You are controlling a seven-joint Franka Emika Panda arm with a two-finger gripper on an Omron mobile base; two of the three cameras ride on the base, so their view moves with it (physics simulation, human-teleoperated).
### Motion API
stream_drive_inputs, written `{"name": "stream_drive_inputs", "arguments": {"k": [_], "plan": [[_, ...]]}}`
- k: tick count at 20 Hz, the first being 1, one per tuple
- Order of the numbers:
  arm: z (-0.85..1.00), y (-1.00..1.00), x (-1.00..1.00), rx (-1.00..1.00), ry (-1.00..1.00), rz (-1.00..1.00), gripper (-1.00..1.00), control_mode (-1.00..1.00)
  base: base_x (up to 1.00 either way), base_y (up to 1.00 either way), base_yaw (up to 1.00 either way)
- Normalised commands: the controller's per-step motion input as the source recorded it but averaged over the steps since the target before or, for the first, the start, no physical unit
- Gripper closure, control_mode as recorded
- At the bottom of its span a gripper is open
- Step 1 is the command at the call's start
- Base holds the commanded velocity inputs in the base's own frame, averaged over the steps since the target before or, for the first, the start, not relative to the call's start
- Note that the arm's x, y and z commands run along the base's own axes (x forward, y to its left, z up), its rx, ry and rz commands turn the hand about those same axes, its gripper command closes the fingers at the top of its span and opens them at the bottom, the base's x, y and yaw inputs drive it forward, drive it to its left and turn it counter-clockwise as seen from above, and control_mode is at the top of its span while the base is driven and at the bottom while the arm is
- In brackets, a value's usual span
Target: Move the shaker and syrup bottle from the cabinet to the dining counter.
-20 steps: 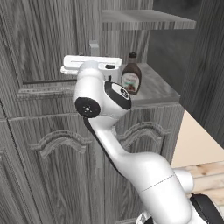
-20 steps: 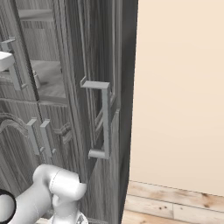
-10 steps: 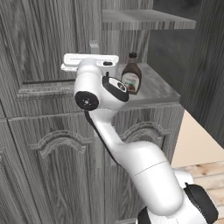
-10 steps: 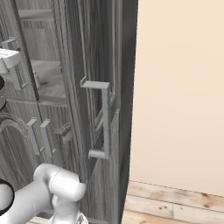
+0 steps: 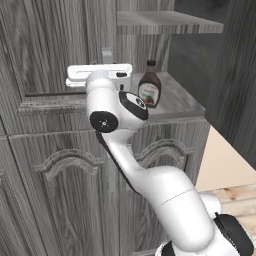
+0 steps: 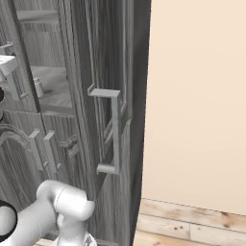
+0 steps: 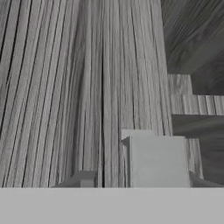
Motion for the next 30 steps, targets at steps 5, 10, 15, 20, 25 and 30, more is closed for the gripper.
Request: {"name": "stream_drive_inputs", "arguments": {"k": [5, 10, 15, 20, 25, 30], "plan": [[0.0, 0.68, -1.0, -0.02, 0.0, 0.14, 1.0, -1.0, 0.0, 0.0, 0.0], [0.01, 0.5, -1.0, 0.0, 0.0, 0.11, 1.0, -1.0, 0.0, 0.0, 0.0], [0.07, 0.51, -1.0, 0.0, 0.03, 0.06, 1.0, -1.0, 0.0, 0.0, 0.0], [0.07, 0.68, -1.0, 0.0, 0.06, 0.01, 1.0, -1.0, 0.0, 0.0, 0.0], [0.06, 0.73, -1.0, 0.0, 0.08, 0.0, 1.0, -1.0, 0.0, 0.0, 0.0], [0.01, 0.71, -1.0, 0.0, 0.1, 0.0, 1.0, -1.0, 0.0, 0.0, 0.0]]}}
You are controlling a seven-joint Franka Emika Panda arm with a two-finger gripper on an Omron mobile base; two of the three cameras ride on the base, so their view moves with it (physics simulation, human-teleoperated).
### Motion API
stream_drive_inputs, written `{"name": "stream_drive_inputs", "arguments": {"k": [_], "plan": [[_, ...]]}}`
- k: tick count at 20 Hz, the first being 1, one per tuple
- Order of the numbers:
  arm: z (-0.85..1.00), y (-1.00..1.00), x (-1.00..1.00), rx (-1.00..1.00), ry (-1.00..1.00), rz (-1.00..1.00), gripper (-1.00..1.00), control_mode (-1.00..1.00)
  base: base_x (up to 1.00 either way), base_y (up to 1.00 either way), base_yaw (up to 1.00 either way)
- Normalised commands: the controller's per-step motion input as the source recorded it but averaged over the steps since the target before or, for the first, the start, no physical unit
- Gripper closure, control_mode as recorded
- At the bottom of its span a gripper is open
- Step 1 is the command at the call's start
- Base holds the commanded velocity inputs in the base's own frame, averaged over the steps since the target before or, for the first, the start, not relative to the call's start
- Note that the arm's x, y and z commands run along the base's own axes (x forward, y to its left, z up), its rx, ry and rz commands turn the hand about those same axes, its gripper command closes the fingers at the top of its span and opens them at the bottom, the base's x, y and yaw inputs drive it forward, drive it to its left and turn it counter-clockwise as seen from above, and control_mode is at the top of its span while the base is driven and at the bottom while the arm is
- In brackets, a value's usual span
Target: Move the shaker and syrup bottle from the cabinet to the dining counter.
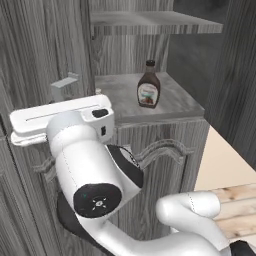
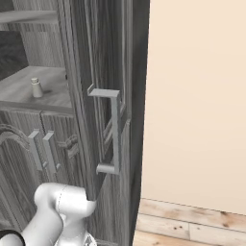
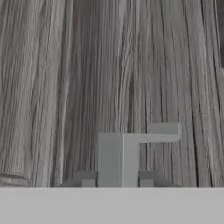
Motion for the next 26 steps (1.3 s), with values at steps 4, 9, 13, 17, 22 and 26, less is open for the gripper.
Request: {"name": "stream_drive_inputs", "arguments": {"k": [4, 9, 13, 17, 22, 26], "plan": [[0.0, 0.52, -1.0, 0.0, 0.08, 0.0, -1.0, -1.0, 0.0, 0.0, 0.0], [0.06, -0.28, -1.0, 0.01, 0.0, 0.03, -1.0, -1.0, 0.0, 0.0, 0.0], [0.42, -1.0, -0.99, 0.19, -0.09, 0.06, -1.0, -1.0, 0.0, 0.0, 0.0], [0.13, -1.0, -0.18, 0.19, 0.0, 0.01, -1.0, -1.0, 0.0, 0.0, 0.0], [0.0, -1.0, 0.17, 0.19, 0.02, 0.0, -1.0, -1.0, 0.0, 0.0, 0.0], [0.18, -1.0, 0.07, 0.21, 0.05, 0.0, -1.0, -1.0, 0.0, 0.0, 0.0]]}}
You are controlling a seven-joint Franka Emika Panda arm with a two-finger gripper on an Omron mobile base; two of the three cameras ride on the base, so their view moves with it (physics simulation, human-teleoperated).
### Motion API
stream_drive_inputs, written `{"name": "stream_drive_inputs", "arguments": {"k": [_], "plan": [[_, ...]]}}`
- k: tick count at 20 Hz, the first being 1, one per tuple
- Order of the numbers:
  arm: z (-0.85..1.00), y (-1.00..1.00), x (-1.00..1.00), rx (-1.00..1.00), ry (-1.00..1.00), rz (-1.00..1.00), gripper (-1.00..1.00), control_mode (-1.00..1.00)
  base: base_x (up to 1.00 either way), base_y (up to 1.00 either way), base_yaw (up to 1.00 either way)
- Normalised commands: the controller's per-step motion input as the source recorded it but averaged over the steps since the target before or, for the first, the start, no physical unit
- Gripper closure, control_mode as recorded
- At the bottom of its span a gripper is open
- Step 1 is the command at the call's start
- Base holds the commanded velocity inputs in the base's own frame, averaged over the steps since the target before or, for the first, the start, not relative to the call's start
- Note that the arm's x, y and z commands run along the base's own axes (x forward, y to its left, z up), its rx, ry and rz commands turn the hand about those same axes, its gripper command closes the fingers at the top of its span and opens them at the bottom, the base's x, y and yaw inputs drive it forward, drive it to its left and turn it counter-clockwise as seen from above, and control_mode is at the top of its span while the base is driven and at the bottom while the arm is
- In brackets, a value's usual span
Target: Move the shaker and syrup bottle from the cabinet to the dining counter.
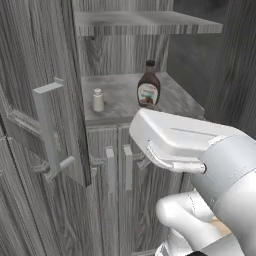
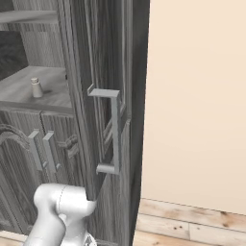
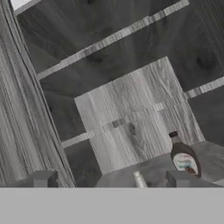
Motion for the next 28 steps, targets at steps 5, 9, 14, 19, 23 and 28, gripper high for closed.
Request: {"name": "stream_drive_inputs", "arguments": {"k": [5, 9, 14, 19, 23, 28], "plan": [[0.11, -0.84, 0.47, 0.23, 0.15, 0.0, -1.0, -1.0, 0.0, 0.0, 0.0], [0.0, -0.14, 0.88, 0.13, 0.27, 0.04, -1.0, -1.0, 0.0, 0.0, 0.0], [-0.11, 0.08, 0.8, 0.01, 0.38, 0.1, -1.0, -1.0, 0.0, 0.0, 0.0], [-0.21, 0.22, 0.59, 0.0, 0.45, 0.16, -1.0, -1.0, 0.0, 0.0, 0.0], [-0.43, 0.5, 0.05, 0.02, 0.41, 0.27, -1.0, -1.0, 0.0, 0.0, 0.0], [-0.44, 0.67, 0.0, 0.07, 0.35, 0.32, -1.0, -1.0, 0.0, 0.0, 0.0]]}}
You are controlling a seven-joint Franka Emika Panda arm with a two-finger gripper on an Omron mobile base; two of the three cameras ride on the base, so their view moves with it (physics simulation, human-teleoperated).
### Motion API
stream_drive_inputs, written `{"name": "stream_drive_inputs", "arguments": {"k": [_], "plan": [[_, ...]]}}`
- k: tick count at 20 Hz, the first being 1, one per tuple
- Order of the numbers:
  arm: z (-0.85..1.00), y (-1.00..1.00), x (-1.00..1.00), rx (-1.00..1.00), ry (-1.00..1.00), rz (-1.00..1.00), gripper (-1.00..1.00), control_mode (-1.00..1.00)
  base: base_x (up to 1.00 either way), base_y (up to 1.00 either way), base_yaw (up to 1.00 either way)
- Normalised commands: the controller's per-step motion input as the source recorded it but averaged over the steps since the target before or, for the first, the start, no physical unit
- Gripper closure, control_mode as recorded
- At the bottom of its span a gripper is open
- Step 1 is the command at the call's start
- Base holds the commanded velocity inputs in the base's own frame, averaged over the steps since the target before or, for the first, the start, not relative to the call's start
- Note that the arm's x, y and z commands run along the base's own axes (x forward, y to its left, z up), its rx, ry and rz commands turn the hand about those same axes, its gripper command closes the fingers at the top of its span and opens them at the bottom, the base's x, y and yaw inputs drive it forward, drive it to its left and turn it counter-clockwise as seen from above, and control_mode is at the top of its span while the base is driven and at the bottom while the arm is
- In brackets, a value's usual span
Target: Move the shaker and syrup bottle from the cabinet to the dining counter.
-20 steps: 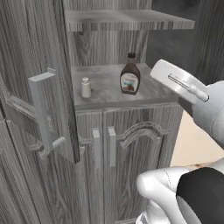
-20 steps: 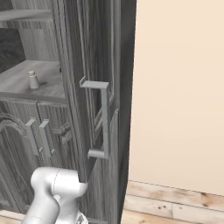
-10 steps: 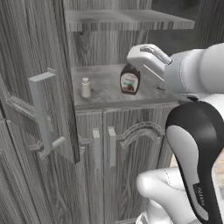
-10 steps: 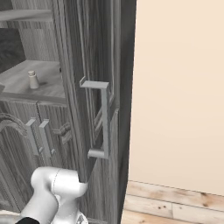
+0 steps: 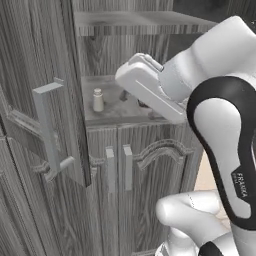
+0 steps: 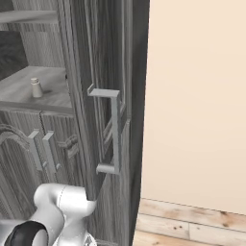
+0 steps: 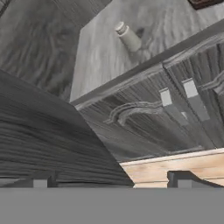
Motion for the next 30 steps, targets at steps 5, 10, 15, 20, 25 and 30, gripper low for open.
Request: {"name": "stream_drive_inputs", "arguments": {"k": [5, 10, 15, 20, 25, 30], "plan": [[-0.22, 0.74, -0.05, 0.11, 0.3, 0.34, -1.0, -1.0, 0.0, 0.0, 0.0], [-0.12, 0.83, -0.23, 0.11, 0.22, 0.34, -1.0, -1.0, 0.0, 0.0, 0.0], [-0.11, 0.99, -0.25, 0.07, 0.13, 0.31, -1.0, -1.0, 0.0, 0.0, 0.0], [-0.05, 0.53, -0.14, 0.02, 0.02, 0.24, -1.0, -1.0, 0.0, 0.0, 0.0], [0.2, -0.23, -0.59, -0.02, -0.02, 0.05, -1.0, -1.0, 0.0, 0.0, 0.0], [0.22, -0.08, -0.2, 0.0, -0.01, 0.02, -1.0, -1.0, 0.0, 0.0, 0.0]]}}
